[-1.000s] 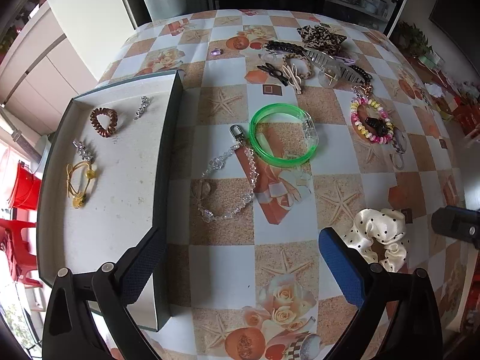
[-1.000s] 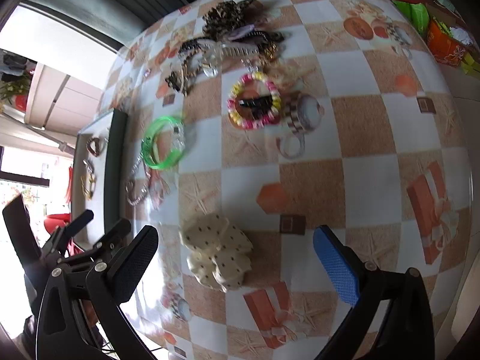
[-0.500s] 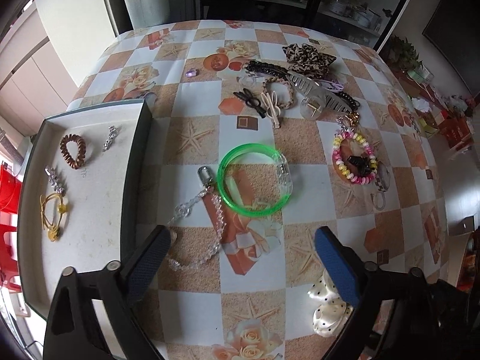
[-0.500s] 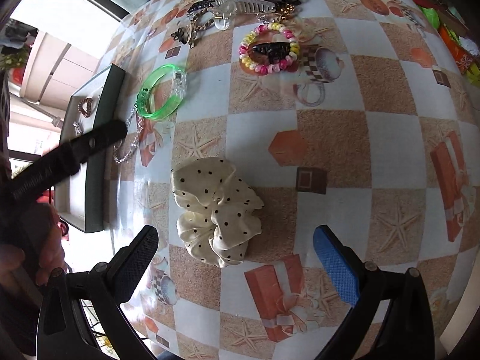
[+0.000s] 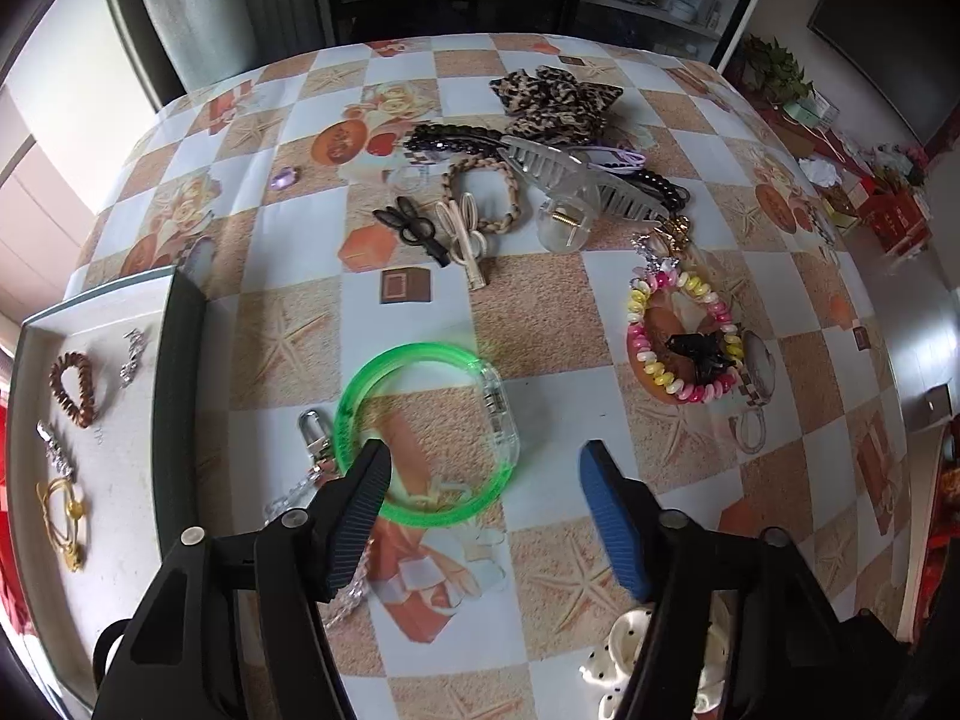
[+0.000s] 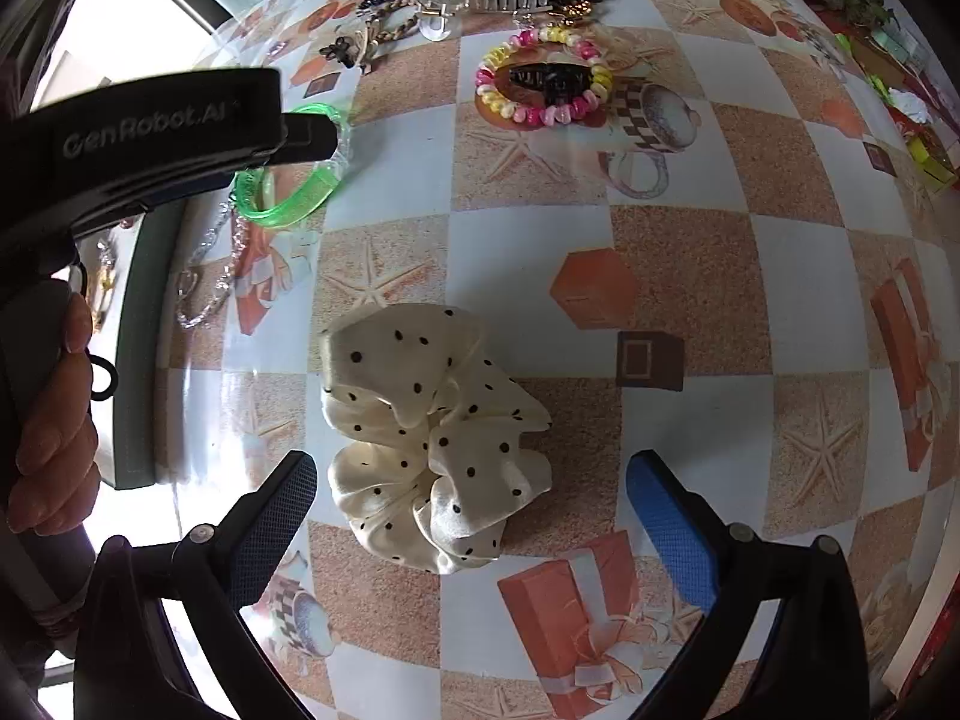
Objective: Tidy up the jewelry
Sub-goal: 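Move the left gripper to the green bangle while the right gripper approaches the polka-dot scrunchie, then grasp the green bangle with the left gripper while the right gripper grasps the cream polka-dot scrunchie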
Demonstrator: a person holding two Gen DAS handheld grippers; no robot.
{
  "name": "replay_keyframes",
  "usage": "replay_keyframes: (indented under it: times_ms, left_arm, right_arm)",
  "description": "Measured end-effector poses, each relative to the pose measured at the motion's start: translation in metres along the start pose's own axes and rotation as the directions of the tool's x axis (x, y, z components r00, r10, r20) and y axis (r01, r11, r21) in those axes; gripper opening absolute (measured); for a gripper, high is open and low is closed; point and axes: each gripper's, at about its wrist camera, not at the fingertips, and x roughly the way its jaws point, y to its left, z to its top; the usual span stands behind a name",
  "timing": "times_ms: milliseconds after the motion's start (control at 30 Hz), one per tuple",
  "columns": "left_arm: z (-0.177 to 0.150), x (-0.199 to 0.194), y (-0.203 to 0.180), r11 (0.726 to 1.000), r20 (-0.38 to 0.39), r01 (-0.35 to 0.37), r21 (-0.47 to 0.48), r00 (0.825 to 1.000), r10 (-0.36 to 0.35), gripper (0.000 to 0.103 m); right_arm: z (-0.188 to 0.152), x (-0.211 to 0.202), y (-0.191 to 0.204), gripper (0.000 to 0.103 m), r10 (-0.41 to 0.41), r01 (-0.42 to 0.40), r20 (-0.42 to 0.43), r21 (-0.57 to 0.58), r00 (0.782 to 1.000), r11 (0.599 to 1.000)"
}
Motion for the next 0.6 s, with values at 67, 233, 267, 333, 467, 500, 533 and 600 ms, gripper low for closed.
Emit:
replay_keyframes:
  times_ms: [67,233,267,333,467,500,533,600]
  left_arm:
    - [0.002,0.005,-0.003,1.000,-0.010,0.011,0.006,1.000,-0.011,0.060]
    - [0.006,0.018,-0.009,1.000,-0.033,0.010,0.019,0.999,-0.009,0.060]
    - [0.007,0.020,-0.009,1.000,-0.038,0.010,0.021,0.999,-0.009,0.060]
    - [0.008,0.023,-0.011,1.000,-0.045,0.009,0.025,0.999,-0.008,0.060]
    - [0.006,0.030,-0.015,0.999,-0.068,0.005,0.037,0.998,-0.003,0.060]
    - [0.006,0.031,-0.015,0.999,-0.070,0.002,0.039,0.998,0.000,0.060]
    - [0.005,0.031,-0.016,0.999,-0.068,-0.002,0.042,0.998,0.004,0.060]
    - [0.005,0.031,-0.017,0.999,-0.068,-0.006,0.048,0.998,0.009,0.060]
  right_arm:
    - [0.000,0.003,0.001,0.102,-0.026,0.026,0.012,-0.009,1.000,1.000]
    - [0.000,0.006,0.010,0.102,-0.059,0.061,0.037,-0.041,0.998,0.997]
    - [0.000,0.007,0.011,0.101,-0.063,0.065,0.041,-0.044,0.997,0.997]
    - [0.000,0.007,0.017,0.100,-0.071,0.073,0.052,-0.050,0.996,0.996]
    - [0.000,0.006,0.025,0.088,-0.096,0.103,0.079,-0.084,0.992,0.991]
    - [0.000,0.005,0.026,0.085,-0.100,0.108,0.084,-0.090,0.991,0.990]
    - [0.001,0.005,0.027,0.083,-0.104,0.112,0.090,-0.094,0.990,0.989]
    - [0.001,0.003,0.027,0.073,-0.109,0.118,0.099,-0.094,0.989,0.989]
